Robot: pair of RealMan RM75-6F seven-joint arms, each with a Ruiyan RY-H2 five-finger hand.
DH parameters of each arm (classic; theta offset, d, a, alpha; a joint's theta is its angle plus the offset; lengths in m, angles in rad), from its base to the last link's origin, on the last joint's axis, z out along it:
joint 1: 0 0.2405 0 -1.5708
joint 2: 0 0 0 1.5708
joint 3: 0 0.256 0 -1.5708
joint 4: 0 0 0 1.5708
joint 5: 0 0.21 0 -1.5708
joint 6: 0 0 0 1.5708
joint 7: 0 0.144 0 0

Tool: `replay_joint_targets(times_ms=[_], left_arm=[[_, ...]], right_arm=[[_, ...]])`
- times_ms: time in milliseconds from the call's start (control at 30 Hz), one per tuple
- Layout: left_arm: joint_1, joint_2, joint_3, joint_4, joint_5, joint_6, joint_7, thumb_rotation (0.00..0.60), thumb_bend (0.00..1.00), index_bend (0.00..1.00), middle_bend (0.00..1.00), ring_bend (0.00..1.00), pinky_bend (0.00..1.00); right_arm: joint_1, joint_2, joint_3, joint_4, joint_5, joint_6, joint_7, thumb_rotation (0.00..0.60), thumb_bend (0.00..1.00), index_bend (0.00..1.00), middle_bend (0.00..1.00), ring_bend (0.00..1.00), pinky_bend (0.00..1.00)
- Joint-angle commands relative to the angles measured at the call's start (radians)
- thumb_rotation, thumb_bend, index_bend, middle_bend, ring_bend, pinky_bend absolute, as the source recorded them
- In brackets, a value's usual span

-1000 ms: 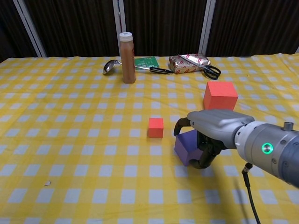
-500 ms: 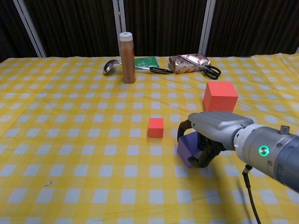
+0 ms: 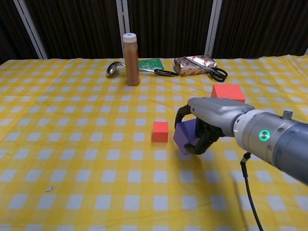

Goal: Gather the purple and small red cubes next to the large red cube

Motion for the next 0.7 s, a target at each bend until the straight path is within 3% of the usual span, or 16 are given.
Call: replay_joint_targets(times_ms=[33,400,700], left_arm=[[-0.001,0.000,-0.001,0.000,-0.003,-0.002,-0.003,0.600,0.01,0.00,0.00,0.00,0.00],[-0.009,0.010,-0.002,-0.006,-0.016,-0.026,-0.022,0.600,0.01,0.00,0.00,0.00,0.00],[-0.014,0.023,-0.001,-0.012,-0.022,-0.043,-0.049,0.600,0.01,0.00,0.00,0.00,0.00]], right_arm=[[0.030,-0.009,0.047,0.027,0.010,-0.006,-0.011,0.600,0.52,0.48,1.00,1.00,0.95],[0.172,-0.115,0.211,0.265,0.156,-0.070,-0.069,0.600,0.52,0.48,1.00,1.00,0.95],[0.252,-0.209,0.263,0.521,0.189,-0.139,-0.042,0.600,0.52,0.48,1.00,1.00,0.95]])
